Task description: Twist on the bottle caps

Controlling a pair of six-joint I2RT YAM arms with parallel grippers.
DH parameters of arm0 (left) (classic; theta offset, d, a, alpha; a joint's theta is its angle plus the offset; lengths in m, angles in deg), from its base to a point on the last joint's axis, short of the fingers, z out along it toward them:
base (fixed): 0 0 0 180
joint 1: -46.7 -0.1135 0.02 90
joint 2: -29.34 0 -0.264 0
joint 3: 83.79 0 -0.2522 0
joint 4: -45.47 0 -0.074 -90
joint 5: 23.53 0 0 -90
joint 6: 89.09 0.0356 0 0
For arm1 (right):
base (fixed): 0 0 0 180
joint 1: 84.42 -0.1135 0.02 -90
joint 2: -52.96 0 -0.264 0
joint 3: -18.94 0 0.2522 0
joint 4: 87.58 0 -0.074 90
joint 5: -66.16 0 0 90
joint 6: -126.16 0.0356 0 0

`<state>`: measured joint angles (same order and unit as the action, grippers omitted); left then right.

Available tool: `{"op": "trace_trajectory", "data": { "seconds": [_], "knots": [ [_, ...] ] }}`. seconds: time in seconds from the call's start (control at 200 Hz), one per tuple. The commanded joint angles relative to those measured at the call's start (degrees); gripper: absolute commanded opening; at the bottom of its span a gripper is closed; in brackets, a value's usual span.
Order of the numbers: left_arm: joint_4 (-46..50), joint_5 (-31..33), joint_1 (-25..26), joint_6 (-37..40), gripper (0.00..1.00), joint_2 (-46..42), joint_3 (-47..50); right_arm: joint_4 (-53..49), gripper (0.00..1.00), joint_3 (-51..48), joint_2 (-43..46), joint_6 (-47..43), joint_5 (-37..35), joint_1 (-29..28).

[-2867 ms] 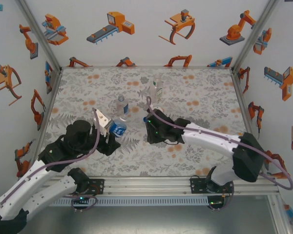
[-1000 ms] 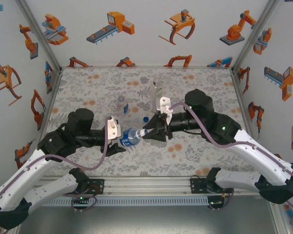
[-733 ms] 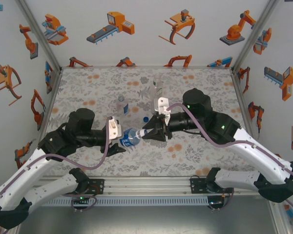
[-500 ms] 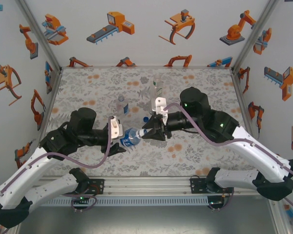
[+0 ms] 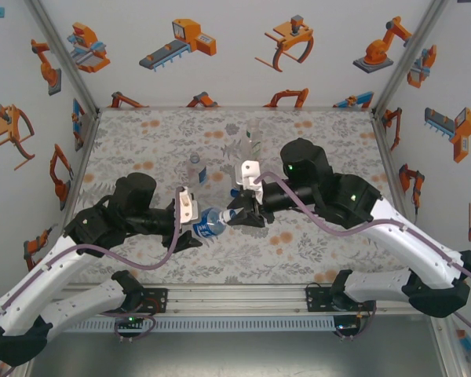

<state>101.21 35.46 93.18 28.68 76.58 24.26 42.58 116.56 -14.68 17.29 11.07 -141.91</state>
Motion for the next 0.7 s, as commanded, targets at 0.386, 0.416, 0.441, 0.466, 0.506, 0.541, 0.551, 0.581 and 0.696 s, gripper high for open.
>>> {"op": "trace_trajectory", "data": {
  "seconds": [0.386, 0.416, 0.441, 0.466, 0.506, 0.541, 0.551, 0.581, 0.696],
  "knots": [
    [1.44, -3.47, 0.19, -0.06, 0.00, 1.56, -2.45, -5.74, 0.00, 4.50, -3.16, -5.50, -1.69, -3.08],
    [1.38, -3.45, 0.19, -0.07, 0.00, 1.59, -2.40, -5.72, 0.00, 4.38, -3.16, -5.12, -1.61, -3.11],
    [1.36, -3.33, 0.19, -0.03, 0.00, 1.51, -2.45, -5.67, 0.00, 4.24, -3.17, -4.62, -1.69, -3.09],
    [1.23, -3.28, 0.19, -0.07, 0.00, 1.46, -2.48, -5.58, 0.00, 4.13, -3.16, -3.78, -1.84, -3.15],
    [1.01, -3.20, 0.19, -0.06, 0.00, 1.47, -2.52, -5.41, 0.00, 3.87, -3.21, -1.85, -2.44, -3.07],
    [0.80, -3.10, 0.21, -0.03, 0.00, 1.43, -2.43, -5.19, 0.00, 3.54, -3.23, 0.23, -3.24, -3.14],
    [0.75, -3.05, 0.20, -0.05, 0.00, 1.31, -2.42, -5.22, 0.00, 3.47, -3.21, 0.87, -3.53, -3.08],
    [0.58, -3.03, 0.19, -0.07, 0.00, 1.26, -2.37, -5.07, 0.00, 3.13, -3.15, 2.76, -4.05, -3.09],
    [-0.19, -2.44, 0.19, -0.07, 0.00, 0.92, -1.95, -2.88, 0.00, 0.86, -2.49, 12.55, -5.93, -3.07]
  ]
}}
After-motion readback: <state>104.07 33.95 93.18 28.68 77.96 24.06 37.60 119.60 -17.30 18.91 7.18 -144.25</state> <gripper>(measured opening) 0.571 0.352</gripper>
